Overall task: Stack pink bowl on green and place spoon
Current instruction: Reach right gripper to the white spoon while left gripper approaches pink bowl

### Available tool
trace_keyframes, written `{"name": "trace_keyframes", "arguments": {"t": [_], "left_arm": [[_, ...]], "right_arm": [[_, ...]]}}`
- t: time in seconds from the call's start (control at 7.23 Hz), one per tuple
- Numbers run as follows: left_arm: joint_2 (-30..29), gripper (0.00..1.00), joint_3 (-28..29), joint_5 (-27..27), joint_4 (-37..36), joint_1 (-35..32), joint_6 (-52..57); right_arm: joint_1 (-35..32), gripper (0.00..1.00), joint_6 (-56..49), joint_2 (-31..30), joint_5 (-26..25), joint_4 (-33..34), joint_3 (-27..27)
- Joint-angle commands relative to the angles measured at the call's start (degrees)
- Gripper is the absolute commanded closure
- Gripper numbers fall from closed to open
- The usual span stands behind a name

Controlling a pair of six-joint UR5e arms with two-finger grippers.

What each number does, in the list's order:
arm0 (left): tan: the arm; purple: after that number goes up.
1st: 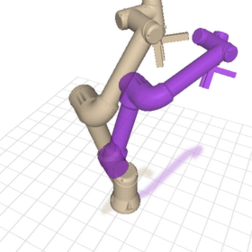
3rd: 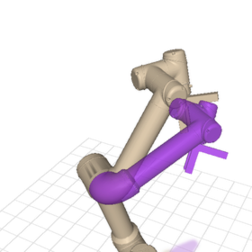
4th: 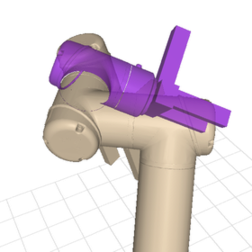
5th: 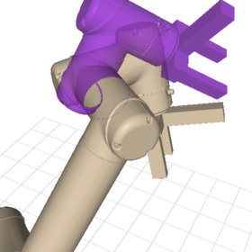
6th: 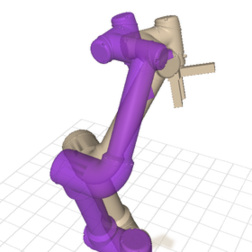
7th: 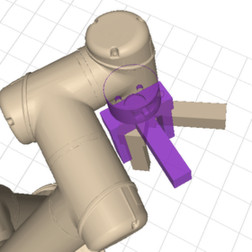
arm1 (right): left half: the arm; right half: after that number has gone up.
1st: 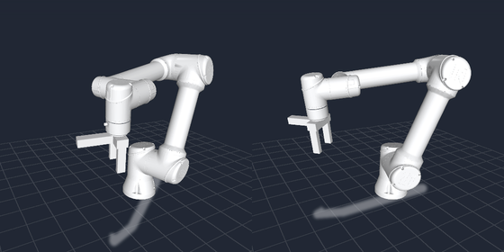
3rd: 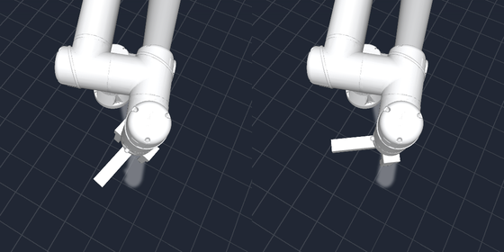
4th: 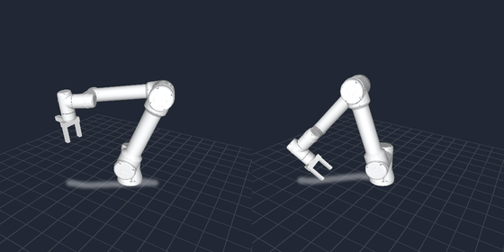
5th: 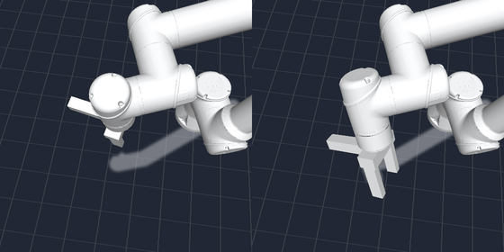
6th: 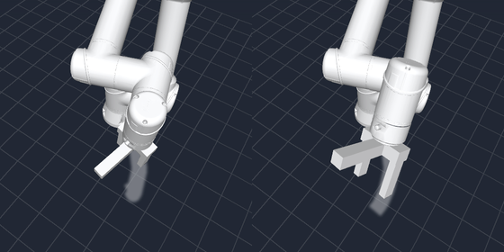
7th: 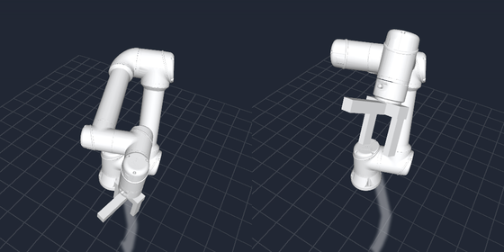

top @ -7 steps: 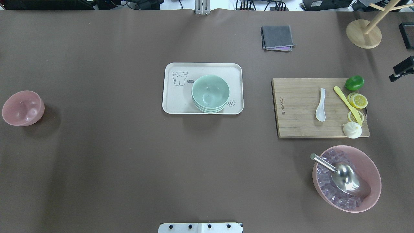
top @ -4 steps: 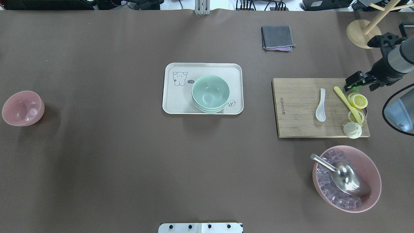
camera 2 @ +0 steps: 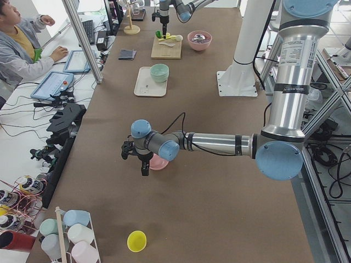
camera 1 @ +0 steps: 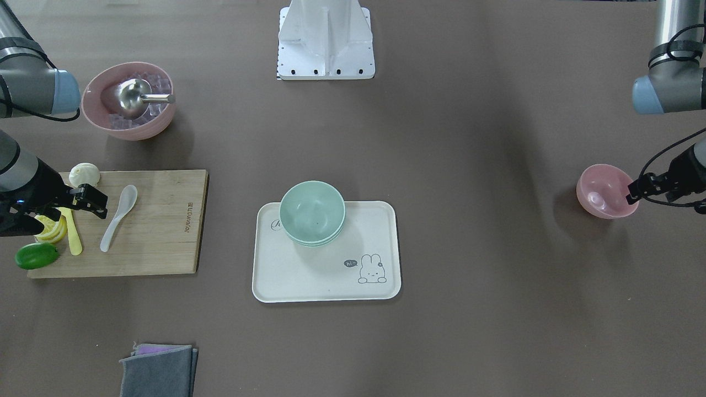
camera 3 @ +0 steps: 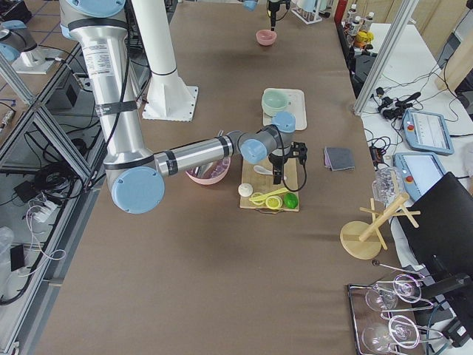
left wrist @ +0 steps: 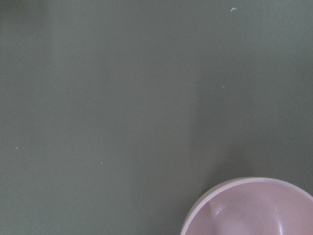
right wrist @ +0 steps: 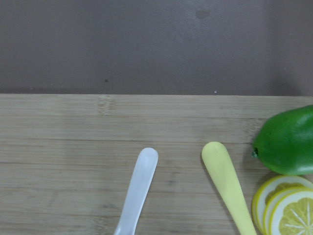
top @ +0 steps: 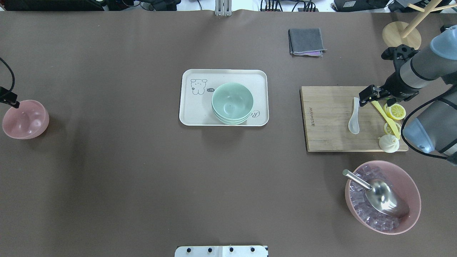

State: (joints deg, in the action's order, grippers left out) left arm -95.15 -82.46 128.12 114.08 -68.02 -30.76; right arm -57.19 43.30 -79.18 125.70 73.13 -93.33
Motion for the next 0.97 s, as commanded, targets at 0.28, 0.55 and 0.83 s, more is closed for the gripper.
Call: {"name": "trace_keyframes", "arguments": {"t": [0.28, 0.55, 0.83], "left_arm": [[1.3, 0.76, 0.5, 2.9, 2.4, 1.2, 0.0], [1.6, 1.00, 0.0, 2.8, 2.2, 1.5, -0.7], [1.0, 1.00, -3.4, 2.9, 2.0, 1.5, -0.1]], "right_arm": [[0.5, 0.00, 1.7, 0.8, -0.1, 0.0, 0.0], [0.5, 0.00, 1.7, 1.0, -0.1, 0.0, 0.0], [0.5, 0.00, 1.8, 2.2, -0.3, 0.0, 0.2]]}}
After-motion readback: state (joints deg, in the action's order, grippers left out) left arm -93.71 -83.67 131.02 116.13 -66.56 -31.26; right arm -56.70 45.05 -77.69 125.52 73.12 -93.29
